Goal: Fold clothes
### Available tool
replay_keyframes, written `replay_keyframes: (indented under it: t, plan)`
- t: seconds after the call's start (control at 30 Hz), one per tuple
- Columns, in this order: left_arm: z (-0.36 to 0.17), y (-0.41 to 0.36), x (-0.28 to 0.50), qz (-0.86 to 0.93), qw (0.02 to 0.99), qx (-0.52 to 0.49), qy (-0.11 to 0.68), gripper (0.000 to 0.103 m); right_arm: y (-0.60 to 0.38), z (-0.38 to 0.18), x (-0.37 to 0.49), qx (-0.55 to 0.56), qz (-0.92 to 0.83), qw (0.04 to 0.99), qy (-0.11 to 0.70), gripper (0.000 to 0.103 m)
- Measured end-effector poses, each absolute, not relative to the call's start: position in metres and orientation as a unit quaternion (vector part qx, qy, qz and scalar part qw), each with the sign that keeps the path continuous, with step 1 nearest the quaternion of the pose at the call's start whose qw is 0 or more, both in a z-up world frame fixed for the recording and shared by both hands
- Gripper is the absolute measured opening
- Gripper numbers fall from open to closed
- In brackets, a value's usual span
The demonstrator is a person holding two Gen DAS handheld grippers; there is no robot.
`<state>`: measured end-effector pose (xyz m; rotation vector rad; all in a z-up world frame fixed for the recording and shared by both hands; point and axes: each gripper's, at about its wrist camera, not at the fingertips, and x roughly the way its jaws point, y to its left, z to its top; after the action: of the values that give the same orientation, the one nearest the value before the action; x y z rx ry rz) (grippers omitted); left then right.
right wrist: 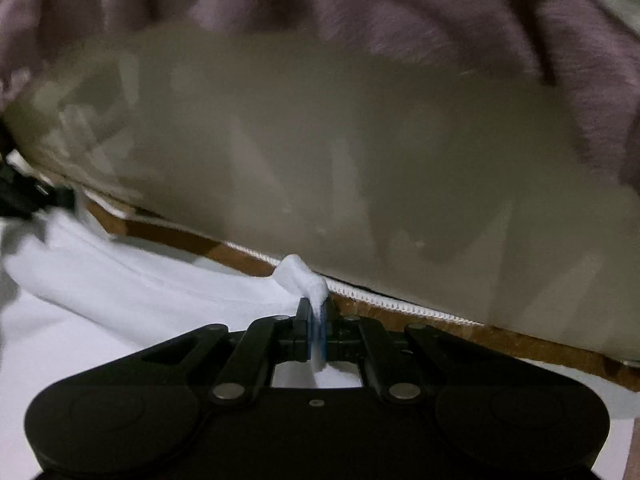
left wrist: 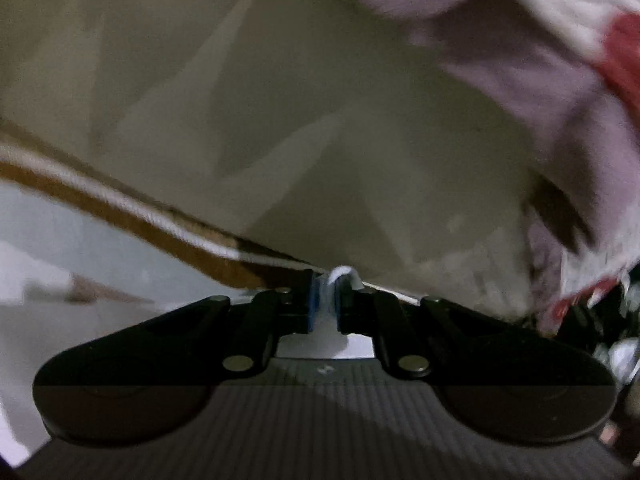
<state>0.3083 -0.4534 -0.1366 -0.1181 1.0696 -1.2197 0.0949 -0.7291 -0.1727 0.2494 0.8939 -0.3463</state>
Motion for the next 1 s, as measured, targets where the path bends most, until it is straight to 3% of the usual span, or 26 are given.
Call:
replay_keyframes:
  t: [0.17,0.23,0.33,0.4,0.5,0.63,0.8,1.0]
  plan:
    - [-0.105,-0.424,0.291,-0.569,0.723,0.023,0.391,0.034,-0.714,-0.179,0.104,0.07,-0.192,0.869,0.45,0.005]
    - [-0.106,-0.409,0.284,-0.576,0.711,0.055,0.4,0.036,-0.711,-0.177,0.101,0.035,-0.21,0.867,0.451,0.006]
    - [-0.121,-0.384,0.264,-0.532,0.742,0.13,0.387,0.04,-0.703,-0.173,0.094,-0.02,-0.225,0.867,0.443,0.019]
    - [-0.138,-0.371,0.26,-0.472,0.769,0.157,0.403,0.04,-0.696,-0.166,0.09,-0.016,-0.195,0.882,0.429,0.019]
    - [-0.16,-0.349,0.262,-0.38,0.803,0.147,0.435,0.038,-0.691,-0.153,0.09,0.061,-0.14,0.904,0.399,0.02]
    - [-0.157,-0.309,0.247,-0.345,0.837,0.095,0.414,0.039,-0.675,-0.141,0.105,0.152,-0.091,0.905,0.387,0.022]
    - [-0.162,-0.293,0.221,-0.361,0.857,0.108,0.351,0.041,-0.647,-0.135,0.117,0.157,-0.04,0.902,0.4,0.024]
    - [-0.165,-0.288,0.245,-0.358,0.844,0.033,0.398,0.042,-0.626,-0.134,0.128,0.18,-0.016,0.888,0.424,0.028]
